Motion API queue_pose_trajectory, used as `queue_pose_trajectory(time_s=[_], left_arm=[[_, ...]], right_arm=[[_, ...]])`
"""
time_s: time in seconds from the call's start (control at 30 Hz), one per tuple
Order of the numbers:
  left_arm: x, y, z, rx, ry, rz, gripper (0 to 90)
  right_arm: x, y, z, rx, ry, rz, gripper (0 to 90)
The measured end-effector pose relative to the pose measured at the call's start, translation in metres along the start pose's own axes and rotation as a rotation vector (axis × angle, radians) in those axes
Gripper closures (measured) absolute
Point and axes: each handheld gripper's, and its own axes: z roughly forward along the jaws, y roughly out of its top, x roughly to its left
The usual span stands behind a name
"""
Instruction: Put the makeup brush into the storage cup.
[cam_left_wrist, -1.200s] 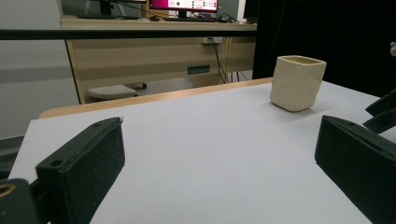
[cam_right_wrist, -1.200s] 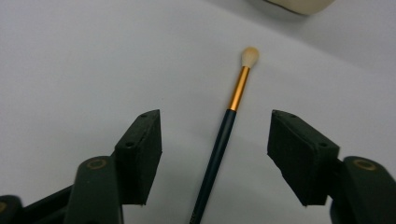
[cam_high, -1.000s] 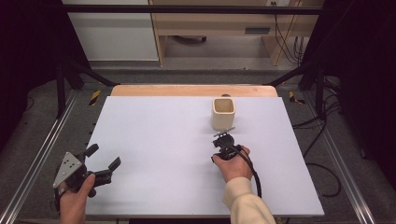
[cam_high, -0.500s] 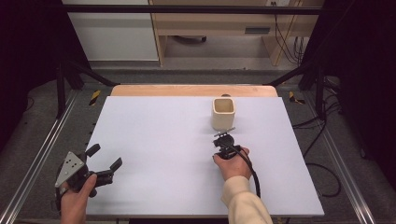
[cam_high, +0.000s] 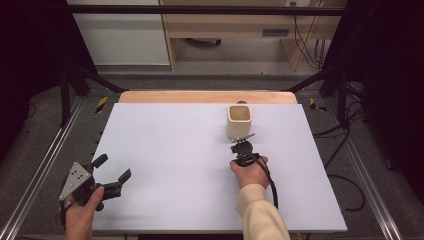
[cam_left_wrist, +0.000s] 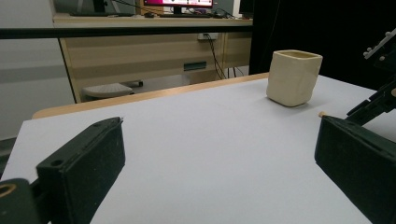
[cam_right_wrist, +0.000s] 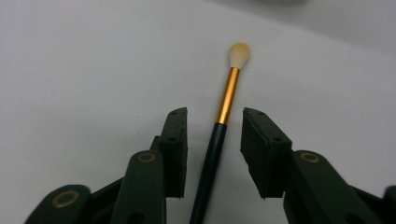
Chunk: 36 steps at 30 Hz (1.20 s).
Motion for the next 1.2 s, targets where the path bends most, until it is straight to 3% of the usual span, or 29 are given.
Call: queue_pose_trajectory(time_s=[1.2], left_arm=[[-0.0008, -0.0002, 0.0016, 0.007, -0.01, 0.007, 1.4]], right_arm=[[-0.003, -0.0023, 0.0049, 0.042, 0.011, 0.024, 76.1]])
